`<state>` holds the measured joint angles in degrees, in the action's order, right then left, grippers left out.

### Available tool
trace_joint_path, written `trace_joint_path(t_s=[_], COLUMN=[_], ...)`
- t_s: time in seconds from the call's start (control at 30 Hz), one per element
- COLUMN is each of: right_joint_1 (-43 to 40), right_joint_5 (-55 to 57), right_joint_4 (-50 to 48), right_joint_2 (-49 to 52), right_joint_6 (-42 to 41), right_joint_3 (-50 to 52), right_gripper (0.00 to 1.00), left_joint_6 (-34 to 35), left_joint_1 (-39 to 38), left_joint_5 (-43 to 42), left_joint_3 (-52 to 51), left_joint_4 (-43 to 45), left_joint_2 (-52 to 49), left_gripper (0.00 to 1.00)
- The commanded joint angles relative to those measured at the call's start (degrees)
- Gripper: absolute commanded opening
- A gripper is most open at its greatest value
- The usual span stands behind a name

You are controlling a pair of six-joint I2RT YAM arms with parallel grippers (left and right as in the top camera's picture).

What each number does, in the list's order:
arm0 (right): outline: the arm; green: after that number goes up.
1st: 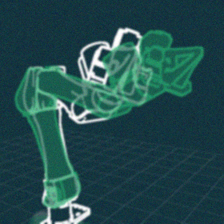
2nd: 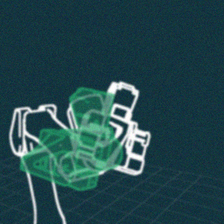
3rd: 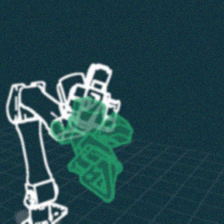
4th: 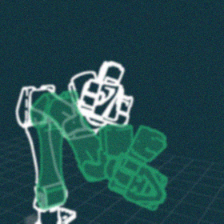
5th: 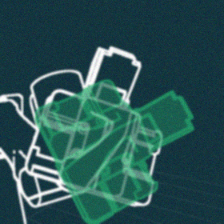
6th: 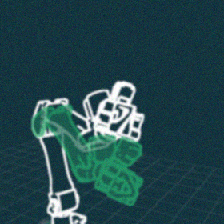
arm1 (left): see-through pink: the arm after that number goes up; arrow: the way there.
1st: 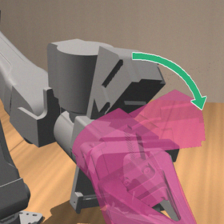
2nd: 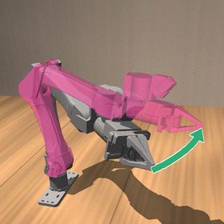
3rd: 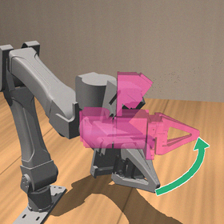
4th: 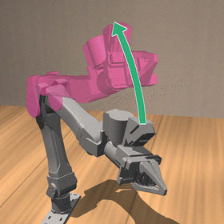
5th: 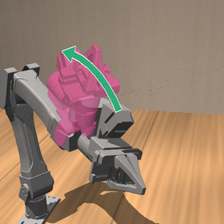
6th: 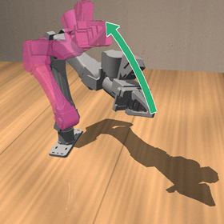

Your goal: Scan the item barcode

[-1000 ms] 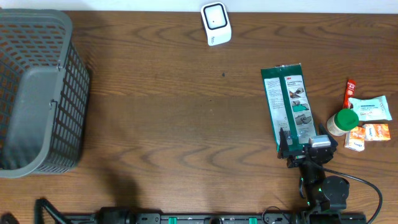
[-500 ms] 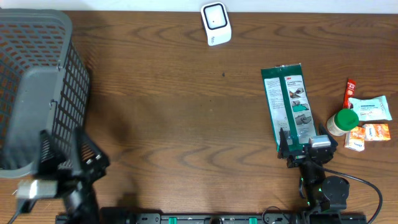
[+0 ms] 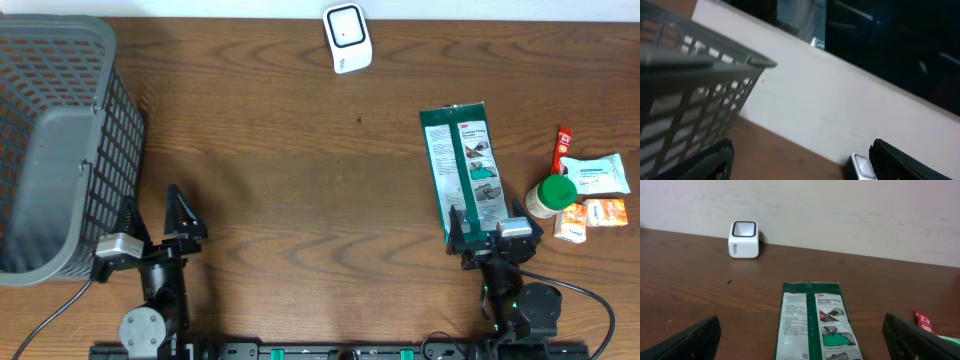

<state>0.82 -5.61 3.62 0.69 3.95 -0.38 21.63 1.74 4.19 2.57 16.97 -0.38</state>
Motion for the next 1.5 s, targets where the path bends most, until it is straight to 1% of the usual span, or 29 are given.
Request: trace_joint_path(t_s=[0.0,0.23,0.3,0.4,0.5,0.7,0.87,1.47], right_joint_1=[-0.4,-0.4,-0.4,-0.4,-0.4,-0.4,-0.4,-0.4], right_joint_5=[-0.3,-0.3,-0.3,-0.3,-0.3,-0.3,-0.3,-0.3], right_joint_4=[0.2,0.2,0.2,0.2,0.2,0.2,0.2,0.2], right_joint_2=[-0.3,-0.3,-0.3,-0.3,-0.3,-0.3,-0.3,-0.3], right_joint_6=[-0.7,-0.7,-0.7,-0.7,-0.7,-0.7,-0.7,-0.7], right_joint_3=[0.1,0.1,0.1,0.1,0.1,0.1,0.1,0.1], right_gripper=[0.99,0.99,0.99,0.99,0.99,0.99,0.99,0.99], left_joint_6=[0.1,-0.8,-2.2,-7.6,-10.6,-20.2,-23.2,-23.3], left_joint_1=[0.3,0.3,0.3,0.3,0.3,0.3,0.3,-0.2], left_joint_5=[-0.8,-0.8,-0.9,-2.3,-2.4,-7.7,-8.0,-8.1], left_joint_3=[-2.4,-2.3,-2.3,-2.3,-2.3,-2.3,-2.3,-2.3], left_joint_4=[0.2,-10.2,-13.4,-17.5,-19.9,-20.4,-20.6,-20.6], left_joint_2=[0.3,0.3,0.3,0.3,0.3,0.3,0.3,0.2], left_gripper=[0.88,0.88,0.88,0.88,0.88,0.88,0.88,0.88])
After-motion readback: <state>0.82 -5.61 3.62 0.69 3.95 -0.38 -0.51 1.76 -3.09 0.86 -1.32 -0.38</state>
